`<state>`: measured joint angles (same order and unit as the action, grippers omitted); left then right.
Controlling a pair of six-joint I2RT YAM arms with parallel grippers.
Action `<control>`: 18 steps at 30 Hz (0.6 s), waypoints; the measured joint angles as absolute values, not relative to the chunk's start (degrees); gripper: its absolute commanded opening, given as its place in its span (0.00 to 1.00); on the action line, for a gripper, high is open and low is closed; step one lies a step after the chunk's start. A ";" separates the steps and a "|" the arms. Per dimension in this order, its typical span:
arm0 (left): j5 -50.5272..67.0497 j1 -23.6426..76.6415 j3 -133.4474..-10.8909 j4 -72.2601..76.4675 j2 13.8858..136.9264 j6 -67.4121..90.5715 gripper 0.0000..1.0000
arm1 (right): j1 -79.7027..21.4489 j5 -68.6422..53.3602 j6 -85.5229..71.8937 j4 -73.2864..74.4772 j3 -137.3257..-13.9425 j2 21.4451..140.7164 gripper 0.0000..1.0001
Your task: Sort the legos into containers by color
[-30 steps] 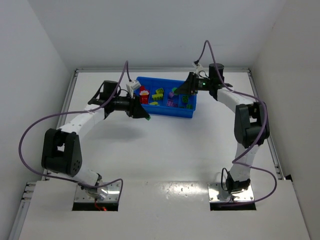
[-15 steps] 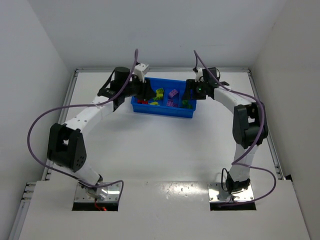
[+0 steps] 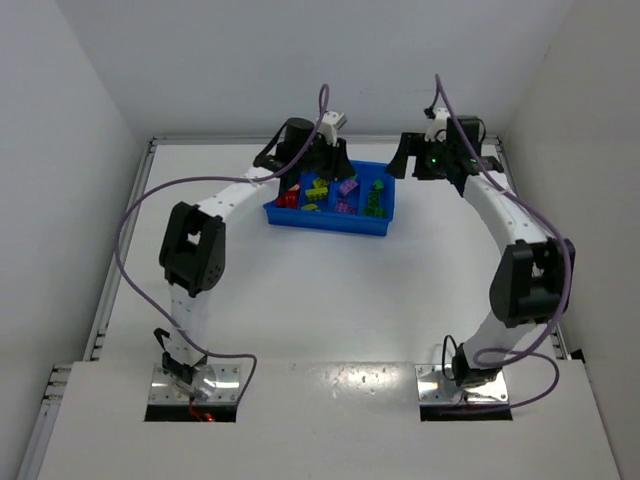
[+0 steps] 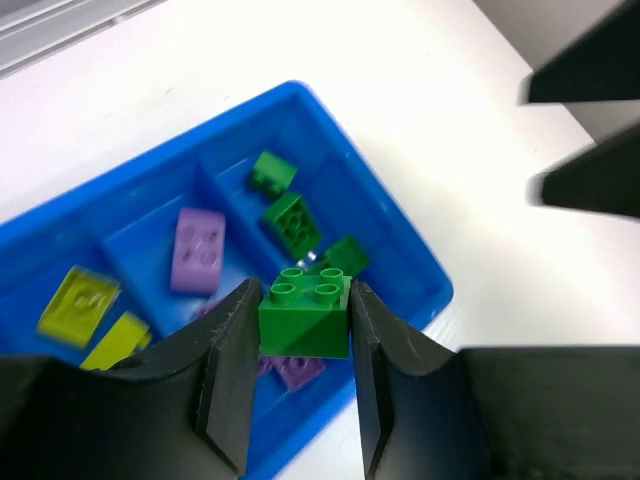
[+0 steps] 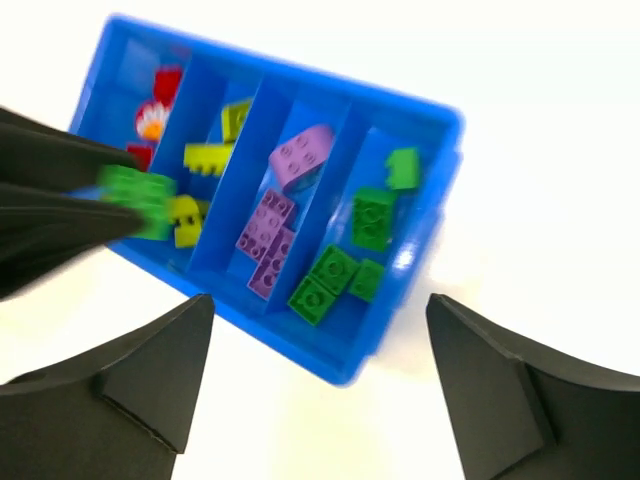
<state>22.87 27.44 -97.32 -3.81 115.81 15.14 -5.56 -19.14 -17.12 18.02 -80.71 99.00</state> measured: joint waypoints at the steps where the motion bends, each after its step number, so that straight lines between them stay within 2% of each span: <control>1: 22.87 28.01 -99.18 -3.66 117.64 15.62 0.12 | -4.58 -19.16 -17.23 18.09 -80.34 97.47 0.90; 6: 23.29 30.24 -107.18 -2.98 126.19 16.88 0.17 | 1.65 -19.59 -17.56 18.96 -74.96 92.05 0.91; 9: 23.20 30.89 -109.89 -2.87 129.91 17.15 0.24 | 4.38 -19.57 -18.00 20.34 -71.79 92.03 0.91; 12: 22.79 31.24 -110.96 -2.94 132.77 17.19 0.36 | 5.63 -20.12 -18.20 22.15 -69.91 92.03 0.91; 16: 21.82 31.55 -112.71 -3.18 136.11 16.78 0.60 | 6.44 -22.39 -18.24 22.26 -69.69 91.94 0.91; 17: 21.63 31.59 -113.34 -3.25 136.94 16.60 0.70 | 6.57 -23.03 -18.24 22.13 -69.63 91.85 0.91; 18: 21.50 31.64 -114.08 -3.31 137.75 16.58 0.75 | 6.61 -23.64 -18.26 21.87 -69.47 91.74 0.91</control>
<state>21.50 31.64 -114.08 -3.31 137.75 16.58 6.61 -23.64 -18.26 21.87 -69.47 91.74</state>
